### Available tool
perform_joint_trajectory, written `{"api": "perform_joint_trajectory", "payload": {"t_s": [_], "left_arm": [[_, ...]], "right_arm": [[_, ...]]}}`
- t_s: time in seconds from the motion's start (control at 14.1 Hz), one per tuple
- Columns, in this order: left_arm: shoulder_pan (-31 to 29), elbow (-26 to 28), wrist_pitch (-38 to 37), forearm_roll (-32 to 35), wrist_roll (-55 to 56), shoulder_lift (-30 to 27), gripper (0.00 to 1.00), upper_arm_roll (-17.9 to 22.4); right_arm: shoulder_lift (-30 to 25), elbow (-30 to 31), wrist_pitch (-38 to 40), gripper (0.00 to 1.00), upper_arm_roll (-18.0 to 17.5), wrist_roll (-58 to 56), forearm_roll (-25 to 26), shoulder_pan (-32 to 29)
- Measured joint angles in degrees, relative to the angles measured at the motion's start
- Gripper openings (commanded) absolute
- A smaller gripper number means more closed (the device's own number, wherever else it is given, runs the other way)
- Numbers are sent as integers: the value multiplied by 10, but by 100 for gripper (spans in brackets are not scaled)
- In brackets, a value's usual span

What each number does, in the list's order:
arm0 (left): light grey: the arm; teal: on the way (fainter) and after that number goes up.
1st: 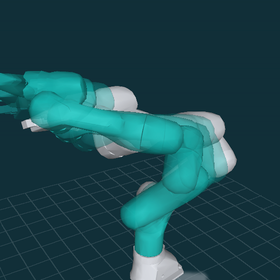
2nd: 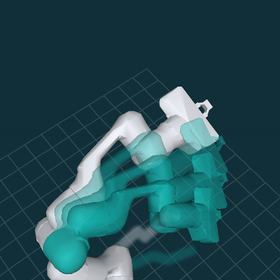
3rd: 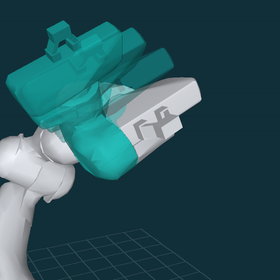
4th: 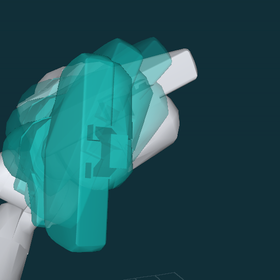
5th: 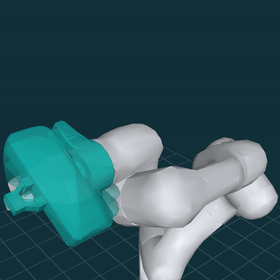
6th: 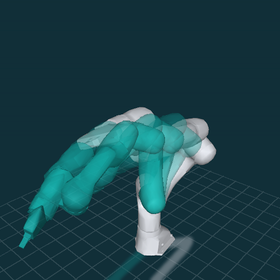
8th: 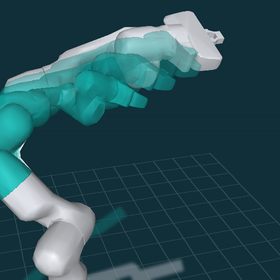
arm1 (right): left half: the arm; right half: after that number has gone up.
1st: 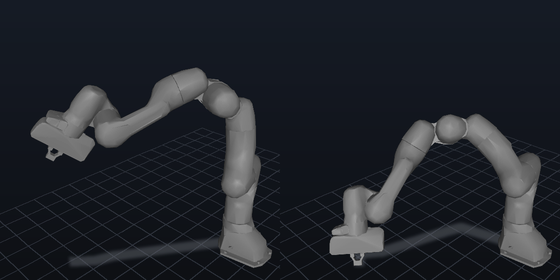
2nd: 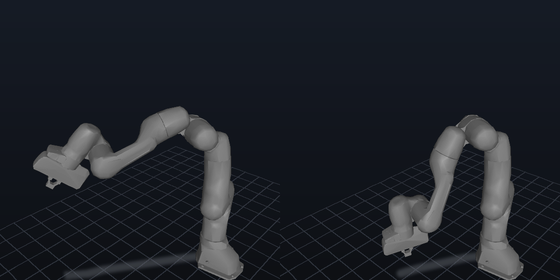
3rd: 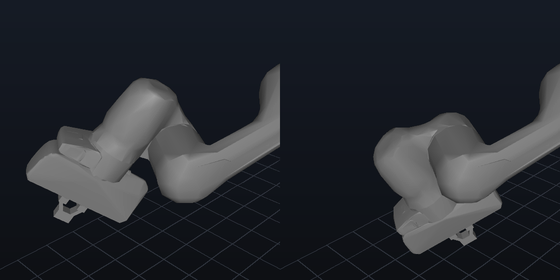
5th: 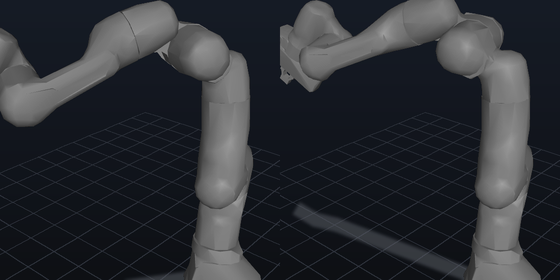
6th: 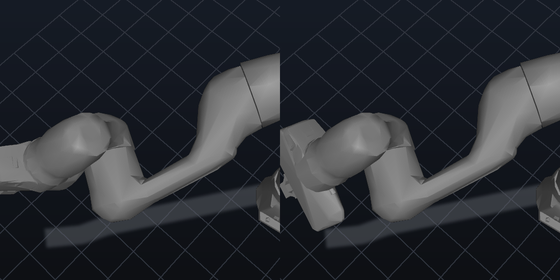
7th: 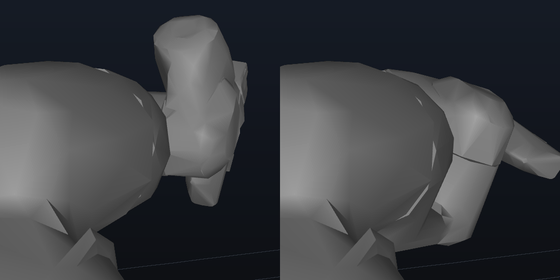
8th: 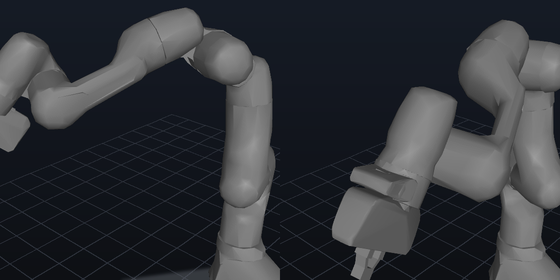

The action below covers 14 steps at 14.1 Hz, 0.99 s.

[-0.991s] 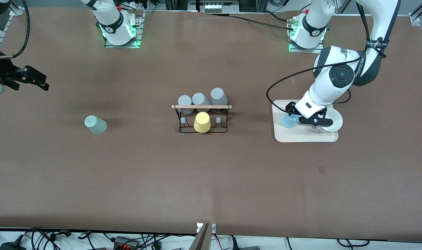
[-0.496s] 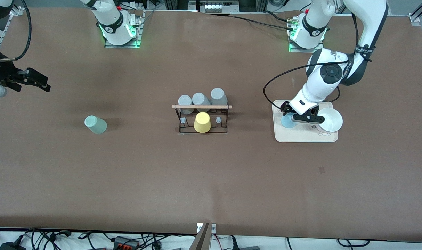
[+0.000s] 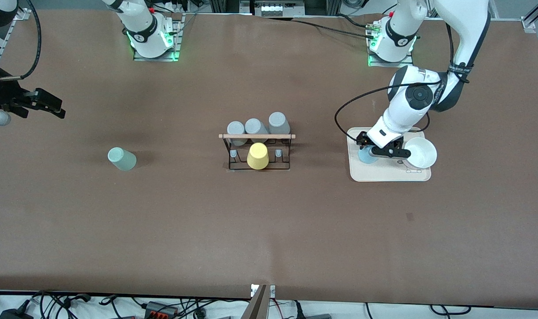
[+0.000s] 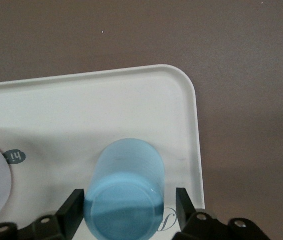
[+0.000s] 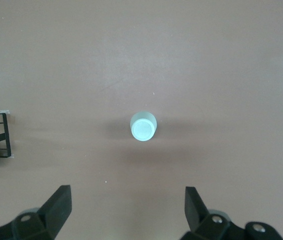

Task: Hang scattered cups on rack with three cups
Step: 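Carry the blue cup rackward while the right gripper reaches the teal cup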

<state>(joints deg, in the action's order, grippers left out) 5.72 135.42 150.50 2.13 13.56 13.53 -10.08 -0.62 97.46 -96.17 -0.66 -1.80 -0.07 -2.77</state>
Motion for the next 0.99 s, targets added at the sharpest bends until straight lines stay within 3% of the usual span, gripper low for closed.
{"api": "perform_joint_trajectory", "payload": {"t_s": [0.07, 0.21, 0.57, 0.71, 0.99], "left_arm": [[0, 0, 1, 0, 0, 0, 31, 0], [0, 0, 1, 1, 0, -1, 24, 0], [0, -6, -15, 1, 0, -5, 20, 0], [0, -42, -84, 2, 0, -14, 20, 0], [0, -180, -270, 2, 0, -30, 20, -9]], "right_arm": [[0, 0, 0, 100, 0, 0, 0, 0], [2, 0, 0, 100, -1, 0, 0, 0], [26, 0, -1, 100, -1, 0, 0, 0], [39, 0, -1, 100, -1, 0, 0, 0], [80, 2, -18, 100, -1, 0, 0, 0]]}}
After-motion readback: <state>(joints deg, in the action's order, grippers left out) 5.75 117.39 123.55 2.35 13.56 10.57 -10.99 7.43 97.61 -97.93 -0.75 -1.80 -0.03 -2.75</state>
